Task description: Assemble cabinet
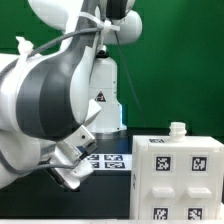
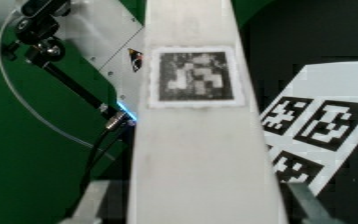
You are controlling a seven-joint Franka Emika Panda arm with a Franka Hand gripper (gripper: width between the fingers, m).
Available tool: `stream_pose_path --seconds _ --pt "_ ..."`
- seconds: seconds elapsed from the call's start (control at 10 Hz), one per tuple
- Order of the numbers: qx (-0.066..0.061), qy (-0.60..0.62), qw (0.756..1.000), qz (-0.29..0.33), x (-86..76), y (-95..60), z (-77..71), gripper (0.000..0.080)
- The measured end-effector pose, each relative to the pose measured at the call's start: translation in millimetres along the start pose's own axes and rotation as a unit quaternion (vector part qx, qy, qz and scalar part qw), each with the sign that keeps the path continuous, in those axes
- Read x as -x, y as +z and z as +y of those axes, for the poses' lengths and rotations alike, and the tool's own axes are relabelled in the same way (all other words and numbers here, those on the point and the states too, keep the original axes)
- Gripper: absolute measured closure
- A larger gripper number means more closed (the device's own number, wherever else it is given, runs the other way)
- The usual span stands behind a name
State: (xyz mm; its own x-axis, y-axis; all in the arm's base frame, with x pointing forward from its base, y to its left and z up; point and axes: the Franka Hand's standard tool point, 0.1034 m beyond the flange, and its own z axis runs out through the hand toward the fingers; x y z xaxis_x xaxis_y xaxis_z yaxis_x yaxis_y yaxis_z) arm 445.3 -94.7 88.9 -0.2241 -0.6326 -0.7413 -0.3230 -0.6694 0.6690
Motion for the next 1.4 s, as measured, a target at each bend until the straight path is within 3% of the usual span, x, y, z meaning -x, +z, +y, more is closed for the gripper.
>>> stream_pose_path --seconds 0.2,0.4,0.5,0.6,0.7,0.8,0.9,1.0,1.1,1.2,1.4 --pt "0.005 0.000 1.000 0.005 1.7 0.7 -2.5 0.0512" --pt "0.067 0.008 0.998 0.005 3.4 8.2 2.8 0.0512" --pt "0.079 -0.010 0.997 0.014 5.3 9.7 2.9 0.0512" --pt "0.106 -0.009 0.994 0.013 10.4 14.2 9.1 0.0512" --pt "0.111 -0.017 0.994 0.010 8.9 16.6 3.9 0.0512" --pt "0.097 -0.023 0.995 0.010 8.0 14.9 1.9 0.0512" --pt "0.097 -0.022 0.995 0.010 7.6 14.7 2.8 0.0512" --pt "0.081 -0.032 0.996 0.009 7.5 14.0 -2.7 0.0512" --pt "0.045 -0.043 0.998 0.014 8.1 7.7 -2.7 0.0512" --pt "0.034 -0.036 0.999 0.015 12.8 4.0 6.7 0.0512" --pt "-0.003 -0.031 0.999 0.024 18.5 -1.9 21.2 0.0512"
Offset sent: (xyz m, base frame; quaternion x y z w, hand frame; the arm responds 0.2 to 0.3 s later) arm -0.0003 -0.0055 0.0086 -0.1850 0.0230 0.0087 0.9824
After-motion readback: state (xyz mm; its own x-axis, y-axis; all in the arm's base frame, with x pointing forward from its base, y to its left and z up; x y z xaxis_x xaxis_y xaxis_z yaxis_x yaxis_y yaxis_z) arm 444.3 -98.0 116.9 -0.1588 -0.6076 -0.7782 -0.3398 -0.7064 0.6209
